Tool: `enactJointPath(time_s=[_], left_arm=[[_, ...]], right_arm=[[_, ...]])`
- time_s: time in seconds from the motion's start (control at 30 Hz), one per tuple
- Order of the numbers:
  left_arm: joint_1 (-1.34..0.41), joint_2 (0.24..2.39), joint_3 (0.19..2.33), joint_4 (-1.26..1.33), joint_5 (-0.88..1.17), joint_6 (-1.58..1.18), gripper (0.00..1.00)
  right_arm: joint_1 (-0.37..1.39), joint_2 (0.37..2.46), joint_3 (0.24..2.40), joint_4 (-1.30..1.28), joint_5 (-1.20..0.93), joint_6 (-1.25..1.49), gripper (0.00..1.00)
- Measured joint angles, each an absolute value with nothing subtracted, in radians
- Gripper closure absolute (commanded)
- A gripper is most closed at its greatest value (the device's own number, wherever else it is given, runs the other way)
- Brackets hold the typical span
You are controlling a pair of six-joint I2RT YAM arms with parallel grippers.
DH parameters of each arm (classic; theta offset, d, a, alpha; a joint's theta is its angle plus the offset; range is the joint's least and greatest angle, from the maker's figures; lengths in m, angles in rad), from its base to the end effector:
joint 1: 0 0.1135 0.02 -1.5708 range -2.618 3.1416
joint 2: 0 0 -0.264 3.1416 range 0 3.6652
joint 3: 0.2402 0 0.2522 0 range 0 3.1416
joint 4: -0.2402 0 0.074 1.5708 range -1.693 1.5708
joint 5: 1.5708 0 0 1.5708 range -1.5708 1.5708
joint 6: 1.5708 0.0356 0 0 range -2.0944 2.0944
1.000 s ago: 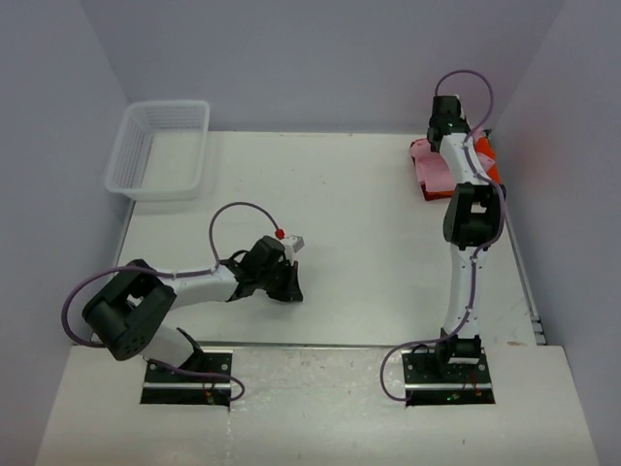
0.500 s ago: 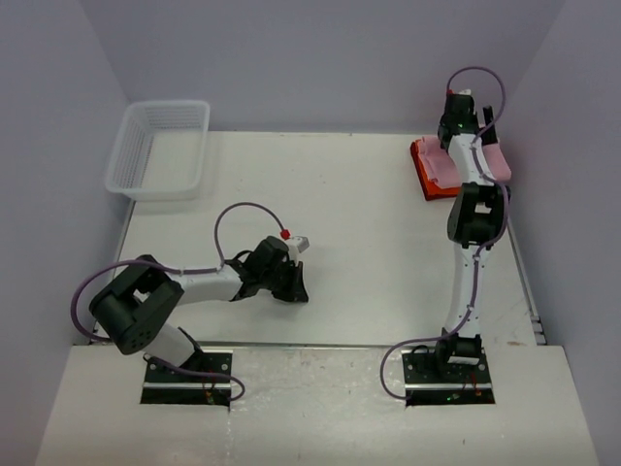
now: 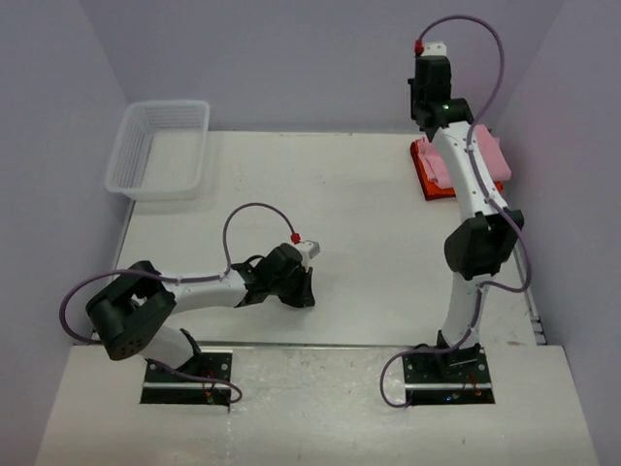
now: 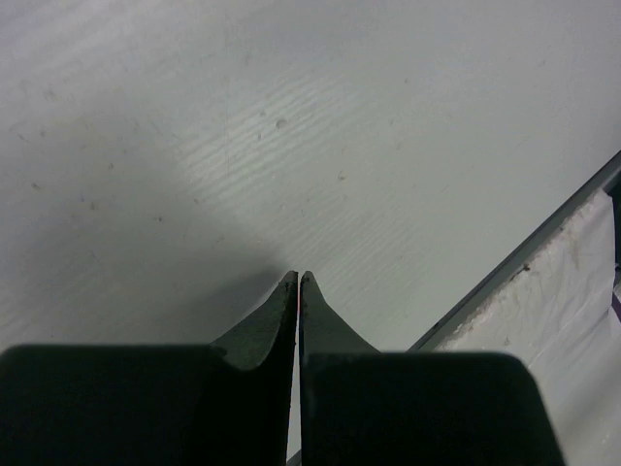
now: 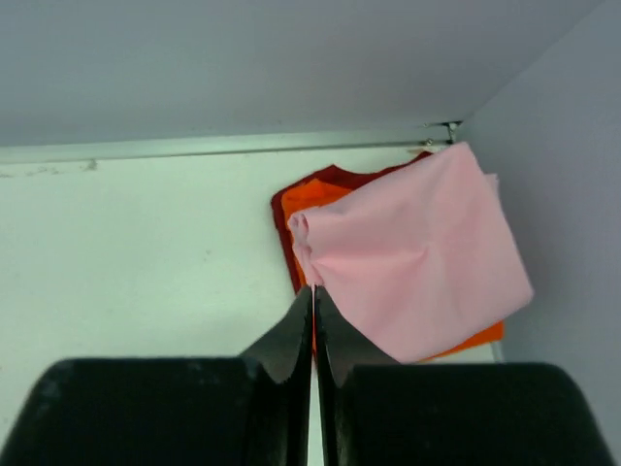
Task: Fold and stack the t-shirts
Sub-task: Put the neatly folded tshirt into the corner of the board with the right arm
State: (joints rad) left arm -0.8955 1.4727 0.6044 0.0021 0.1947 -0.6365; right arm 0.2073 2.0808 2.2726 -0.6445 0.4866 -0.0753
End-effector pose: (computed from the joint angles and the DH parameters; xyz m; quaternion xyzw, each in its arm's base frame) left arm 0.1626 -0.2141 0.1450 0.1539 0.9220 -0.3038 0.1843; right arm 0.4661 0.0810 0.4034 0.0106 0.8326 -0.1698 0.5271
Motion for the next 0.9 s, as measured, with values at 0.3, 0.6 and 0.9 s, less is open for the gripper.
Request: enactJointPath(time_s=[0.3,0.6,0.9], left_arm=[[-0.899,1.596,0.971,0.036,0.170,-0.553,1.00],[-0.890,1.975,1.490,0.127,0.406,-0.473,1.00],[-0.829,2.147,1.627,0.101,0.503,-0.470,1.00]], right_arm=[[0.160,1.495,1.457,-0.701,0.135,0.266,1.00],[0.178,1.085,1.167,-0.740,0.167,0.407,1.00],[0.178,1.264,1.051,-0.730,0.155,0.454,1.00]])
